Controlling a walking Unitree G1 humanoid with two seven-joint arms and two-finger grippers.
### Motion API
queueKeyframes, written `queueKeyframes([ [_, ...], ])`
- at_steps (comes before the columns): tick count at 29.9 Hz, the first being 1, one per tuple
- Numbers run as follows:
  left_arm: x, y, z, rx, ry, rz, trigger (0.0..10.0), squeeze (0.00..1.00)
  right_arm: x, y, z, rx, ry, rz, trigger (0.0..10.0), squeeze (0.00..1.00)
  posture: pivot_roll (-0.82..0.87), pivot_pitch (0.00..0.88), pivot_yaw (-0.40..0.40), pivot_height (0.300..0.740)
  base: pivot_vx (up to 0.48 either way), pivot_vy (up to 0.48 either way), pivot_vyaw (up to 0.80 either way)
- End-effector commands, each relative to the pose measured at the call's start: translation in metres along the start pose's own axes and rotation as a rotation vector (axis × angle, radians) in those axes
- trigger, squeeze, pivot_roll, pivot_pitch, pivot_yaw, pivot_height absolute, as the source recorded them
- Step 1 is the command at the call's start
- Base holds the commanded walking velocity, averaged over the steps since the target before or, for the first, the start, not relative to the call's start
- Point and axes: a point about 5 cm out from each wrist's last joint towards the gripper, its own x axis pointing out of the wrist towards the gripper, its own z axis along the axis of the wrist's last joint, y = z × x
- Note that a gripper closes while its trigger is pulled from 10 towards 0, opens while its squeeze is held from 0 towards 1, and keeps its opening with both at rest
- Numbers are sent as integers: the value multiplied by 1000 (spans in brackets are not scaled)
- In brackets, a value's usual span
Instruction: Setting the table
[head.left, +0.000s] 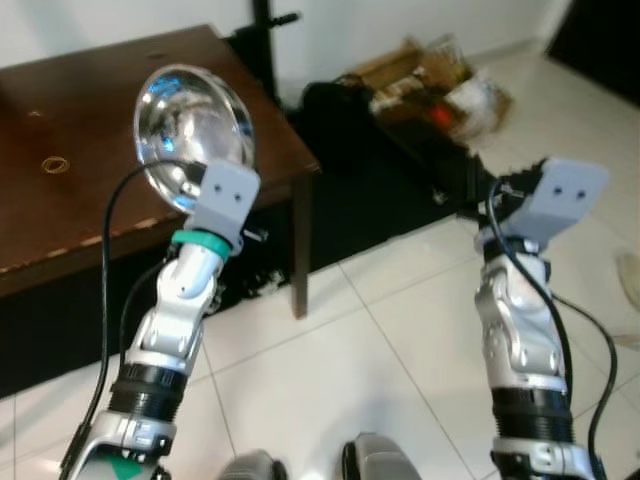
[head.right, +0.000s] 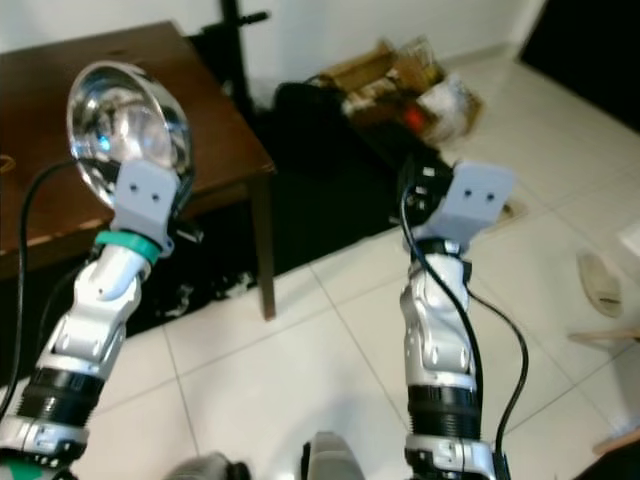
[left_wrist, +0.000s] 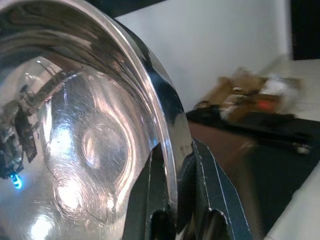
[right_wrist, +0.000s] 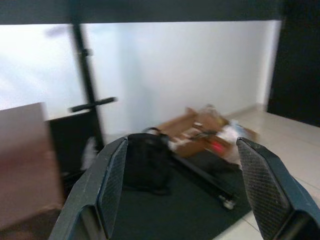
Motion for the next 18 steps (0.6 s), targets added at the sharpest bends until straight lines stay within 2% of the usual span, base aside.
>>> queueKeyframes([
  [1,-2,7,-2,24,1,20,10000,0,-1,4,-2,7,9,10,10000,0,32,0,26,740,480,0,800],
  [8,-2,6,-2,25,-1,20,10000,0,0,4,-2,10,7,7,10000,0,32,0,26,740,480,0,800],
  [14,-2,7,-2,25,-1,20,10000,0,3,-1,-2,23,12,-38,10000,0,32,0,27,740,480,0,0],
  [18,-1,6,-2,23,-2,12,10000,0,5,-19,-4,-10,32,-164,10000,0,32,0,27,740,480,0,0],
])
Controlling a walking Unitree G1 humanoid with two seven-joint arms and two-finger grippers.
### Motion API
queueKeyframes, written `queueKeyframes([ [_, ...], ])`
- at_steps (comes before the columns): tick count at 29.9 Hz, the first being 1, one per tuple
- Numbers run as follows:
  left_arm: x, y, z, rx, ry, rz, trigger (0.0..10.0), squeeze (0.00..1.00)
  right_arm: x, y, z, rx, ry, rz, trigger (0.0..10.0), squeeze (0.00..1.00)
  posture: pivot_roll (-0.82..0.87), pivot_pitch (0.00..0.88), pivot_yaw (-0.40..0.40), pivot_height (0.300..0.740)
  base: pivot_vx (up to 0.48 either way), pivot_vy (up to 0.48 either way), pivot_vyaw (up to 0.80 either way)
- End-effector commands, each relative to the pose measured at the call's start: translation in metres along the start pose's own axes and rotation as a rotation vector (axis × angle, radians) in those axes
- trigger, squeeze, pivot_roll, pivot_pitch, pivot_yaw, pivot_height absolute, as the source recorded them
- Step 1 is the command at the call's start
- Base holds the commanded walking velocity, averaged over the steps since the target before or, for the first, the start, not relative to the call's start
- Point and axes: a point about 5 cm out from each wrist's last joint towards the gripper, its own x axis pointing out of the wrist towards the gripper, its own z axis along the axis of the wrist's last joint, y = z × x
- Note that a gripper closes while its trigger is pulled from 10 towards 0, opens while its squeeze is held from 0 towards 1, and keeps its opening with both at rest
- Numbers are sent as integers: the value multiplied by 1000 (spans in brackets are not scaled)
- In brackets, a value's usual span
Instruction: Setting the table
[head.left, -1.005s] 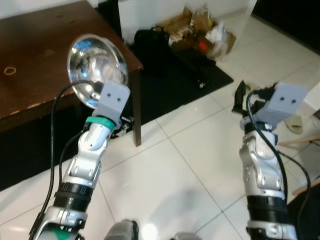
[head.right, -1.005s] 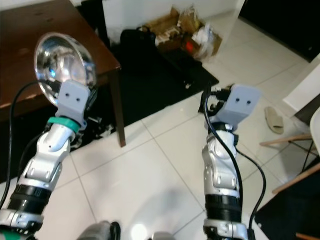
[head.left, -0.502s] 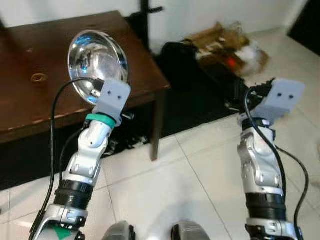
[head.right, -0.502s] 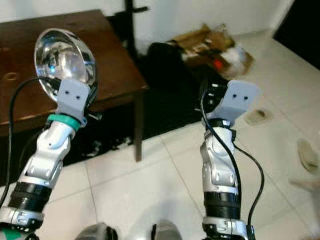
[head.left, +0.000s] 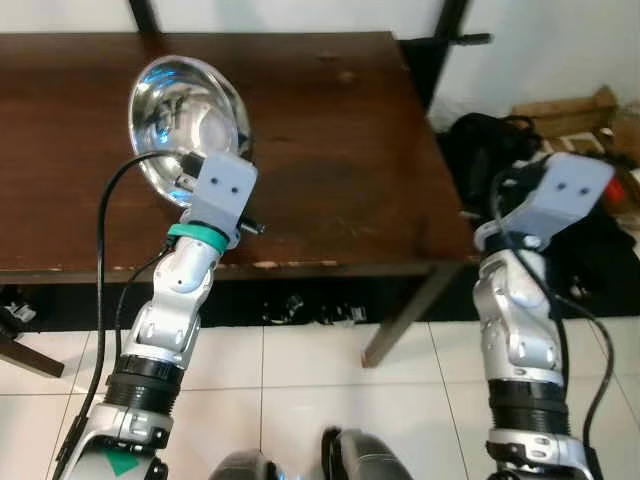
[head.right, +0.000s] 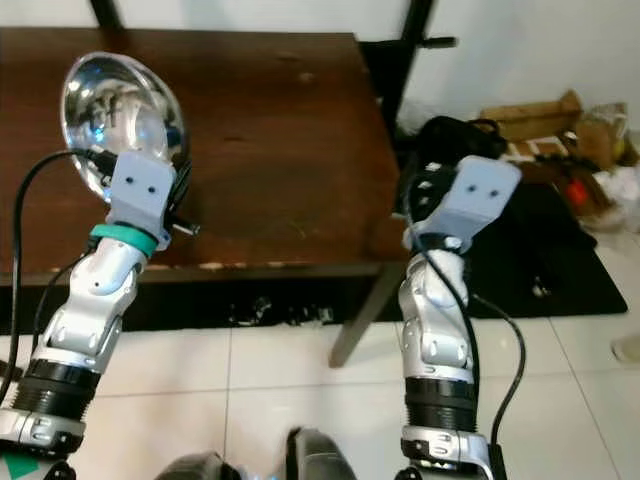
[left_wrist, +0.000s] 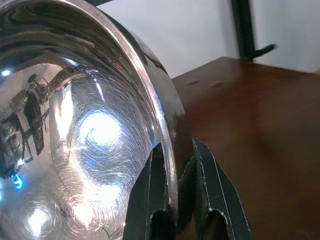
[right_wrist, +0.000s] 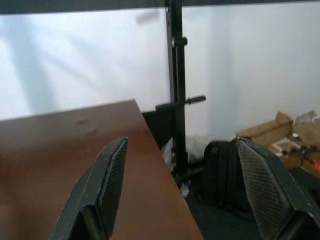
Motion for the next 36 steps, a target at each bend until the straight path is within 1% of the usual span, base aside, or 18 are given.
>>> queueKeyframes([
  [1,-1,1,1,16,-12,-5,10000,0,-3,-7,-10,-23,48,-43,10000,0,32,0,27,740,480,0,0],
  [3,-1,1,1,16,-12,-6,10000,0,-3,-9,-11,-23,55,-52,10000,0,30,0,29,740,480,0,-244],
  [7,-1,0,0,14,-13,-13,10000,0,-3,-12,-12,-34,60,-73,10000,0,27,0,31,740,480,0,-800],
  [14,0,-2,1,12,-15,-23,10000,0,-3,-11,-11,-53,51,-72,10000,0,29,0,31,740,480,0,0],
  [18,-1,-3,1,10,-17,-34,10000,0,-3,-8,-11,-56,44,-60,10000,0,30,0,31,740,480,0,0],
  [23,-1,-4,1,8,-15,-36,10000,0,-3,-7,-11,-59,45,-60,10000,0,30,0,30,740,341,0,0],
  [28,-3,-10,1,5,-20,-70,10000,0,-3,-6,-11,-64,45,-58,10000,0,30,0,30,740,0,0,0],
  [36,-2,-11,1,1,-24,-79,10000,0,-2,-6,-11,-68,44,-56,10000,0,30,0,29,740,0,0,0],
])
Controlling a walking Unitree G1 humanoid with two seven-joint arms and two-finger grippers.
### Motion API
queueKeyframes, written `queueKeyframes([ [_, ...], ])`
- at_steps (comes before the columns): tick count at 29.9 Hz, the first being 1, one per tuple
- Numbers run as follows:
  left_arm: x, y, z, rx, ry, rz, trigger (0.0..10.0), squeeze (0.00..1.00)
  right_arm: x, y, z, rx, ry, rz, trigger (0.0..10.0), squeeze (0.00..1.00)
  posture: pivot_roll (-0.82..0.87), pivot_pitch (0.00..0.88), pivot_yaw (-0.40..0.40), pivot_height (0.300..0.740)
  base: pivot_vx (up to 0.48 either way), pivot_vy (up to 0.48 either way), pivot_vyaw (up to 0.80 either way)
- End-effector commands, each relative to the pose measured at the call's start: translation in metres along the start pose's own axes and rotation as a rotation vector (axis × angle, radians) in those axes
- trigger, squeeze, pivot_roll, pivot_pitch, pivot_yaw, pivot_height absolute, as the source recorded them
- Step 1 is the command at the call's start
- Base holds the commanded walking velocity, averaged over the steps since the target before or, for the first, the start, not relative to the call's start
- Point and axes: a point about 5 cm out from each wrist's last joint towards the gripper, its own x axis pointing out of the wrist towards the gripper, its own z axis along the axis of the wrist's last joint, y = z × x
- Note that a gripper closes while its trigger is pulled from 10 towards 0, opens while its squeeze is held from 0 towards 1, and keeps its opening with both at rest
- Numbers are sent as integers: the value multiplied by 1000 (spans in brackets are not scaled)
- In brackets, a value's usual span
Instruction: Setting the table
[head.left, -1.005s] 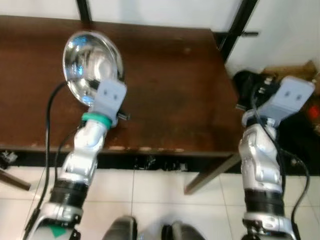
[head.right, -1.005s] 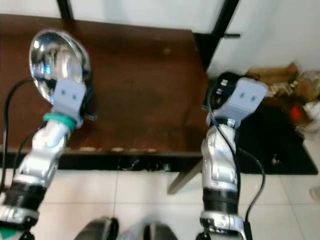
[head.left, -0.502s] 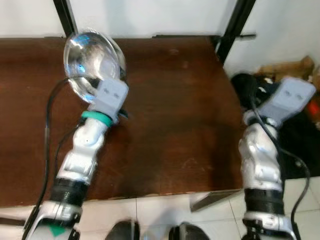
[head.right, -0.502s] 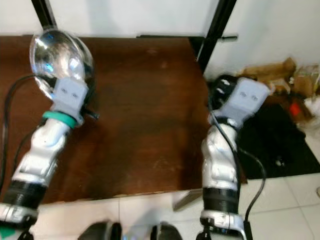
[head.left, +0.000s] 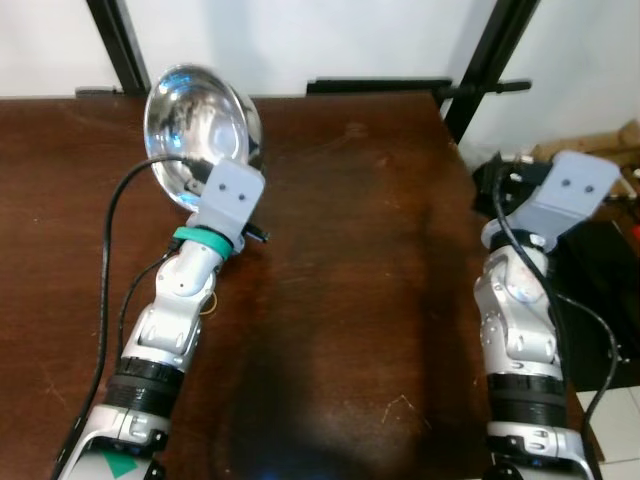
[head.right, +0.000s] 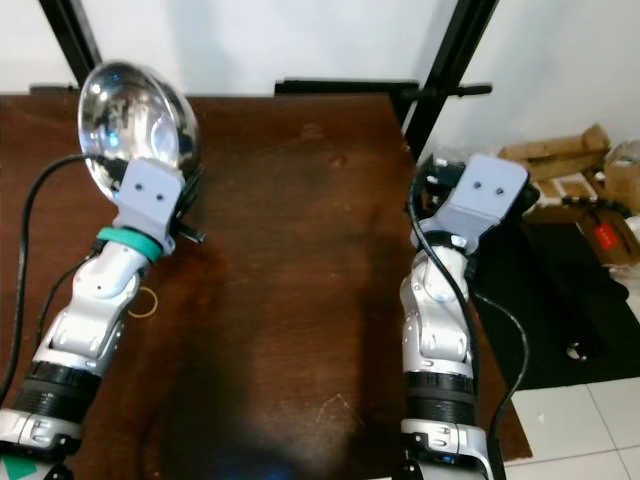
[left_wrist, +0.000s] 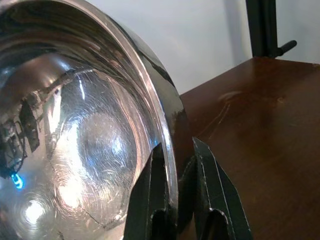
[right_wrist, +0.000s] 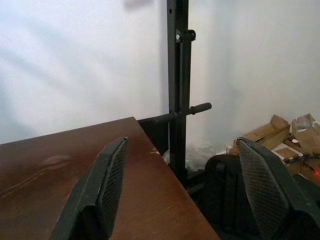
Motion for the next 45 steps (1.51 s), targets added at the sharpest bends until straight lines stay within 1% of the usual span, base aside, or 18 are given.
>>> queueKeyframes([
  [1,0,-2,4,7,-26,-11,10000,0,-1,-4,-3,-20,9,-10,10000,0,29,0,29,740,0,0,0],
  [6,0,-2,4,3,-25,-16,10000,0,-1,-4,-3,-21,8,-8,10000,0,29,0,28,740,0,0,0],
  [11,2,-6,5,13,-21,-95,10000,0,-1,-3,-3,-21,6,-4,10000,0,29,0,28,740,0,0,0],
  [14,6,-7,7,66,-20,-187,10000,0,-2,1,-1,-26,-6,21,10000,0,32,0,28,740,0,0,0],
  [16,8,-8,9,122,-25,-281,10000,0,-3,5,1,-28,-17,54,10000,0,35,0,26,740,0,0,0],
  [17,8,-8,9,122,-25,-281,10000,0,-3,5,1,-28,-17,54,10000,0,35,0,26,740,0,0,0],
  [19,12,-12,7,194,-22,-407,10000,0,-4,13,5,-36,-40,112,10000,0,37,0,27,740,0,0,0],
  [20,12,-12,7,194,-22,-407,10000,0,-4,13,5,-36,-40,112,10000,0,37,0,27,740,0,0,0],
  [22,18,-17,6,299,-24,-531,10000,0,-5,24,9,-40,-62,178,10000,0,37,0,30,740,0,0,0],
  [25,30,-28,4,376,-18,-657,10000,0,-3,38,13,-30,-76,243,10000,0,39,5,37,740,0,0,0],
  [28,34,-34,5,409,-26,-699,10000,0,-1,40,14,-29,-79,249,10000,0,40,16,39,740,0,0,0],
  [30,39,-47,12,509,-80,-796,10000,0,-1,38,16,-31,-84,237,10000,0,37,31,50,740,0,0,0],
  [33,39,-49,15,523,-97,-819,10000,0,-1,36,16,-32,-83,231,10000,0,36,33,52,740,0,0,0],
  [36,28,-56,25,623,-202,-984,10000,0,-6,30,13,-38,-74,210,10000,0,25,48,70,740,0,0,0],
  [37,20,-56,27,656,-235,-1045,10000,0,-8,28,13,-39,-71,205,10000,0,26,52,72,740,0,0,0],
  [38,20,-56,27,656,-235,-1045,10000,0,-8,28,13,-39,-71,205,10000,0,26,52,72,740,0,0,0],
  [41,5,-51,28,721,-281,-1169,10000,0,-11,26,10,-41,-61,198,10000,0,34,56,73,740,0,0,0],
  [45,4,-51,28,732,-287,-1188,10000,0,-11,25,9,-41,-59,198,10000,0,34,56,73,740,0,0,0],
])
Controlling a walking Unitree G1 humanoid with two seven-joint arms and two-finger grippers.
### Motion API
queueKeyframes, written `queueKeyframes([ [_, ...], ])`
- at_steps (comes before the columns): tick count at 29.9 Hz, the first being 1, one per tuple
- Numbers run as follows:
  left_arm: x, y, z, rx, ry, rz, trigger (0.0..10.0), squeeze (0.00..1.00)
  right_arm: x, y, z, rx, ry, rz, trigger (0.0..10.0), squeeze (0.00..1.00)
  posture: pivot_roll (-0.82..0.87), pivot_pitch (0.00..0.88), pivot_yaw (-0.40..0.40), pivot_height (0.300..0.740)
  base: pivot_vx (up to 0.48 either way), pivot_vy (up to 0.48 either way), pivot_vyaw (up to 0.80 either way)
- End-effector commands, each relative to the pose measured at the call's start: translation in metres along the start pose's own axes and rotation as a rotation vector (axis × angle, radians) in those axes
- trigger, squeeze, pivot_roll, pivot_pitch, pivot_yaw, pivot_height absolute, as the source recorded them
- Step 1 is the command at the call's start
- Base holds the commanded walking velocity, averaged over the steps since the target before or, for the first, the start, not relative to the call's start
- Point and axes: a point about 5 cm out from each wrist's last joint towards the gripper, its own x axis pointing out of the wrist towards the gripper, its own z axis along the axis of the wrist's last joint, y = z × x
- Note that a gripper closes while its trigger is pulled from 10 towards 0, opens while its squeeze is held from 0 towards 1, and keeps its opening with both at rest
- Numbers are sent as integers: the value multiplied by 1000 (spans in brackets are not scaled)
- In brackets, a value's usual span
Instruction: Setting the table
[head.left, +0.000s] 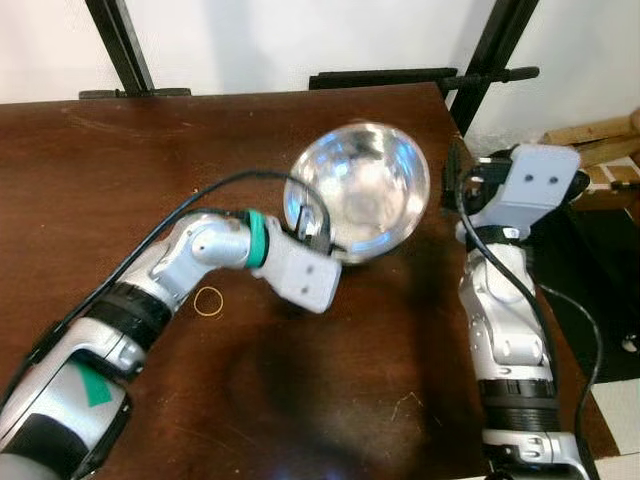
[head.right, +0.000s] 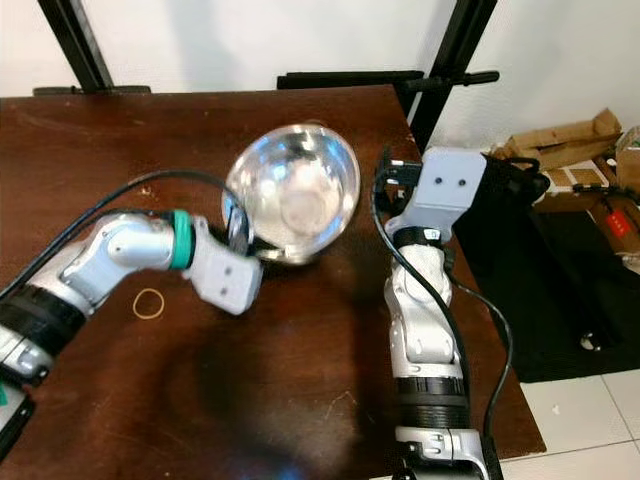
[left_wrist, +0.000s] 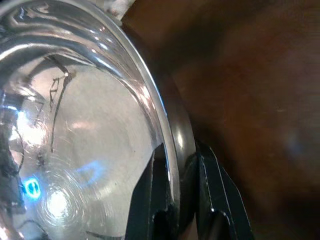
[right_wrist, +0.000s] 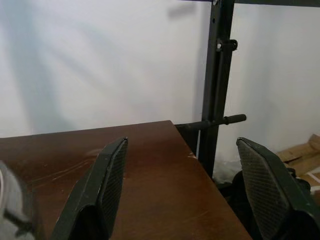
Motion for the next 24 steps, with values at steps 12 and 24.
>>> queueKeyframes([
  [12,4,-8,11,88,-91,-180,10000,0,2,-2,1,-3,1,-14,10000,0,42,53,71,740,0,0,0],
  [24,4,-14,-2,119,-10,-288,10000,1000,2,-3,1,3,2,-24,10000,0,40,43,69,740,0,0,0],
])
